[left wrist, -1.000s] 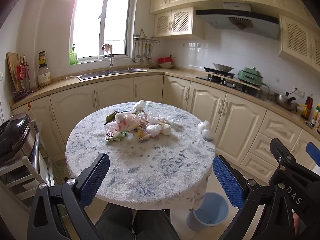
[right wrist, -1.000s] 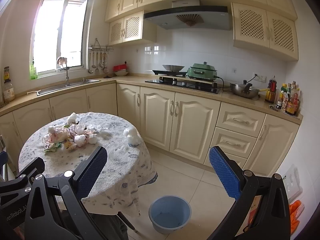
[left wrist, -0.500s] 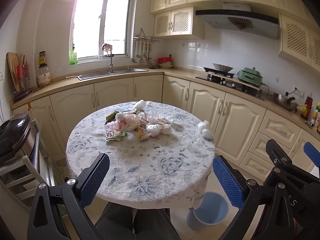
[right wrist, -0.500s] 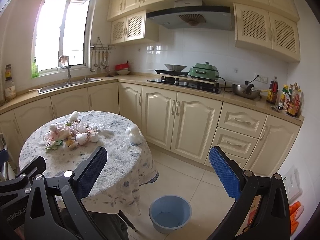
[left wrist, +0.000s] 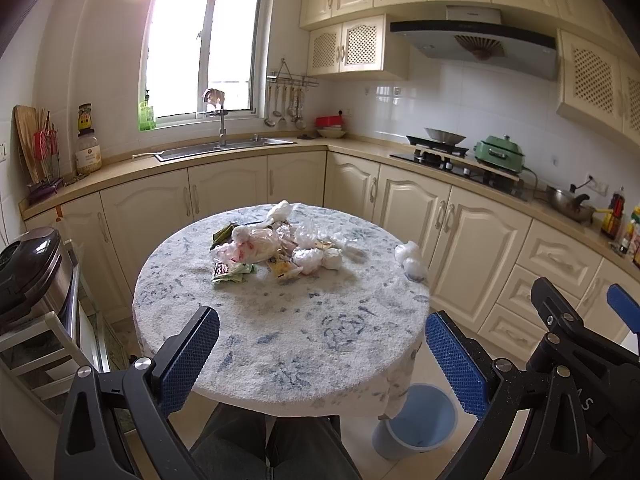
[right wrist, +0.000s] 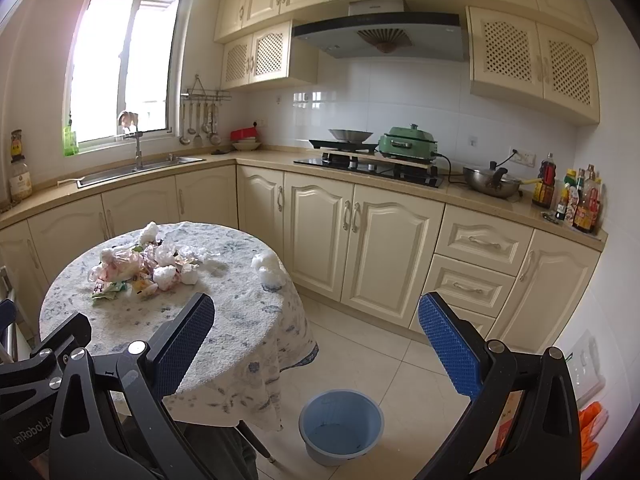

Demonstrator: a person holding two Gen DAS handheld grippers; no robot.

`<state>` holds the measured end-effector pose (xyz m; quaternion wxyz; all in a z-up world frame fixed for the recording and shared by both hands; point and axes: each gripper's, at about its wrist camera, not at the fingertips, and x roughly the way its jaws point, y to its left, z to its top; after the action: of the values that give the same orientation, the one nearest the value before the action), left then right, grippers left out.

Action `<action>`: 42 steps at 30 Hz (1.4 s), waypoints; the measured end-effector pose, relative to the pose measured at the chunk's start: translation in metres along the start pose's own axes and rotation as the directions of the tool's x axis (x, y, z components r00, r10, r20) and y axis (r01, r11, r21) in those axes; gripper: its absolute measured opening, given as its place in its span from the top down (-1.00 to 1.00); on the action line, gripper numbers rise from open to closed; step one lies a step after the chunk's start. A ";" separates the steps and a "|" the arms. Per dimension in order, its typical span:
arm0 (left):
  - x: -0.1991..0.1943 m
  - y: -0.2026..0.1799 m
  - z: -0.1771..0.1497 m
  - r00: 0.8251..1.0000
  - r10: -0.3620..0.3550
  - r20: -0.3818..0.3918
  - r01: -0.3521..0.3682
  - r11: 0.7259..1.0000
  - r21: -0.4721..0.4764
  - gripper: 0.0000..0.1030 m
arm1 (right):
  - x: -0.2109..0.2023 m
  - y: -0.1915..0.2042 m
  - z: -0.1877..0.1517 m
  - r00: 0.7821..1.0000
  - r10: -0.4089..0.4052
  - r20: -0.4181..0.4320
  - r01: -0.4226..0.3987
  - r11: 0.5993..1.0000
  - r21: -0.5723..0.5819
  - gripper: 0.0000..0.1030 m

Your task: Collect trash

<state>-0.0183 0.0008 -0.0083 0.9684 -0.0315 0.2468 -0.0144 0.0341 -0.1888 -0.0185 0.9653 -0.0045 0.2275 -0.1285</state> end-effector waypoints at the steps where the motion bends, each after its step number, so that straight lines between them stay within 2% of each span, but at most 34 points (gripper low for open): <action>1: 0.000 0.000 0.000 1.000 0.000 0.000 0.000 1.000 0.000 -0.97 | 0.000 0.000 0.000 1.000 -0.001 -0.003 0.001 1.000 -0.005 -1.00; 22: -0.006 0.001 -0.001 1.000 -0.010 0.000 0.010 1.000 0.001 -0.97 | -0.001 0.001 -0.001 1.000 -0.007 0.025 0.007 1.000 -0.015 -1.00; 30: -0.004 -0.002 0.000 1.000 -0.006 -0.006 0.006 1.000 0.008 -0.97 | 0.001 -0.003 -0.004 0.999 0.017 -0.051 -0.015 0.999 0.029 -1.00; 42: 0.002 0.003 0.002 1.000 0.013 -0.019 -0.013 1.000 0.008 -0.97 | 0.009 0.006 -0.002 0.998 0.025 -0.051 -0.025 1.000 0.004 -1.00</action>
<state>-0.0152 0.0039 -0.0077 0.9662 -0.0261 0.2564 -0.0094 0.0420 -0.1847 -0.0250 0.9606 0.0035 0.2519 -0.1171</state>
